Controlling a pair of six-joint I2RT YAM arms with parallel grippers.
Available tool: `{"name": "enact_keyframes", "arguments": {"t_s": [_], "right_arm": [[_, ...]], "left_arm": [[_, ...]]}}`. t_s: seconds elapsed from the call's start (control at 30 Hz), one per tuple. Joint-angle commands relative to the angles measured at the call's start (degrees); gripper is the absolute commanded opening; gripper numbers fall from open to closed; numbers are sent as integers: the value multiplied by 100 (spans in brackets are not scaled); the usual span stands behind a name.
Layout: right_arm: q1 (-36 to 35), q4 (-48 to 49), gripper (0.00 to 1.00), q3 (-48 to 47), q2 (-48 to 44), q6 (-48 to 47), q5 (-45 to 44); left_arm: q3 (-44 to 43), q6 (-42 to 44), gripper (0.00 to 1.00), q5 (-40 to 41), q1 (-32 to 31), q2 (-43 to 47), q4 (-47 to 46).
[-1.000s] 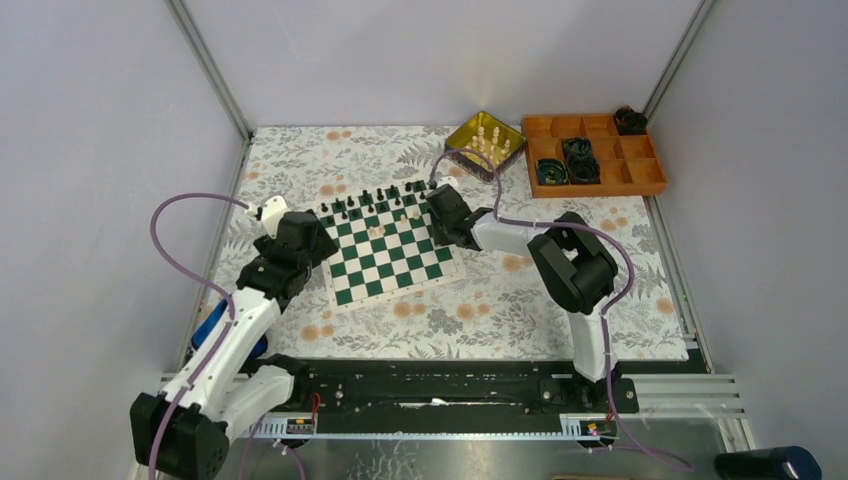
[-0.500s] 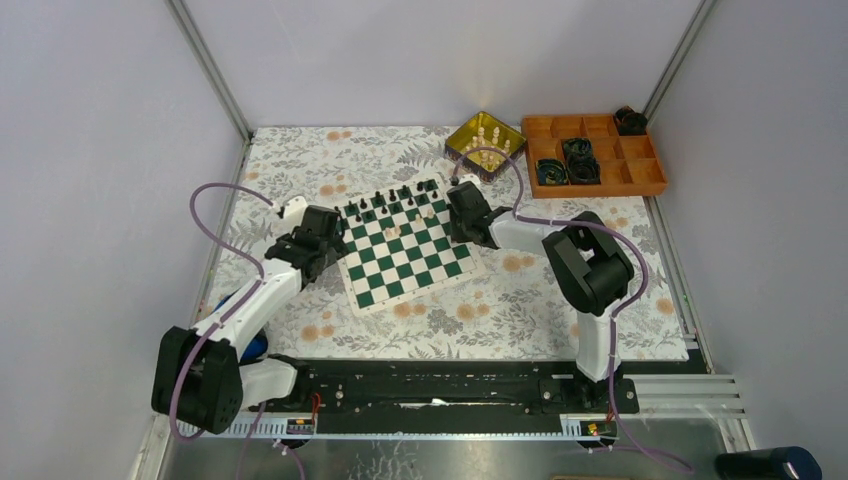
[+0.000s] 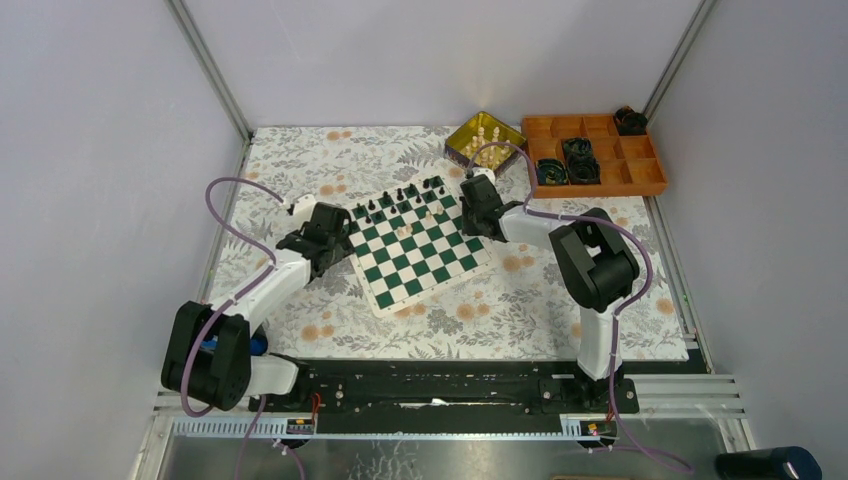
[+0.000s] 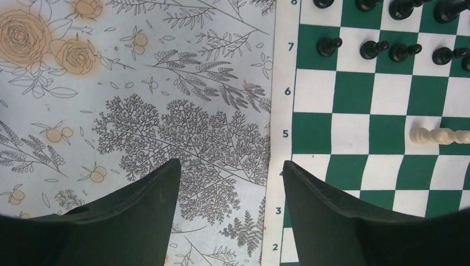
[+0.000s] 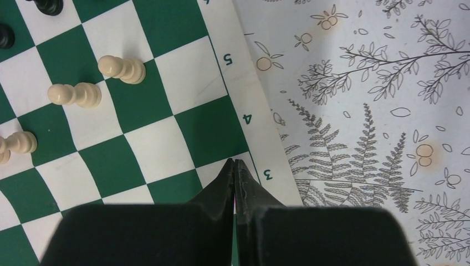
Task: Set up the chess pieces on the board
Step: Move the chessboard to the center of the board.
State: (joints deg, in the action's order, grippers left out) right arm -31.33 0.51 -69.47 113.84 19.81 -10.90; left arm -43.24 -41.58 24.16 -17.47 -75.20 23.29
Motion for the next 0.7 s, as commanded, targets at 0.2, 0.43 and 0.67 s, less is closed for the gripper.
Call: {"name": "enact_keyframes", "arguments": {"t_s": [0.2,0.43,0.67], "right_arm": [[203,-952,0,145,209,-30,-275],[204,-1077,12,24,159,-48,-198],[190,-1358,49,-320,-55,-175,-125]], "left_arm": [[-268,201,74,35,-37,-161,-366],[-290,264,75,42,-36,-65,-335],[-456,265,81,24,-36,53,-152]]}}
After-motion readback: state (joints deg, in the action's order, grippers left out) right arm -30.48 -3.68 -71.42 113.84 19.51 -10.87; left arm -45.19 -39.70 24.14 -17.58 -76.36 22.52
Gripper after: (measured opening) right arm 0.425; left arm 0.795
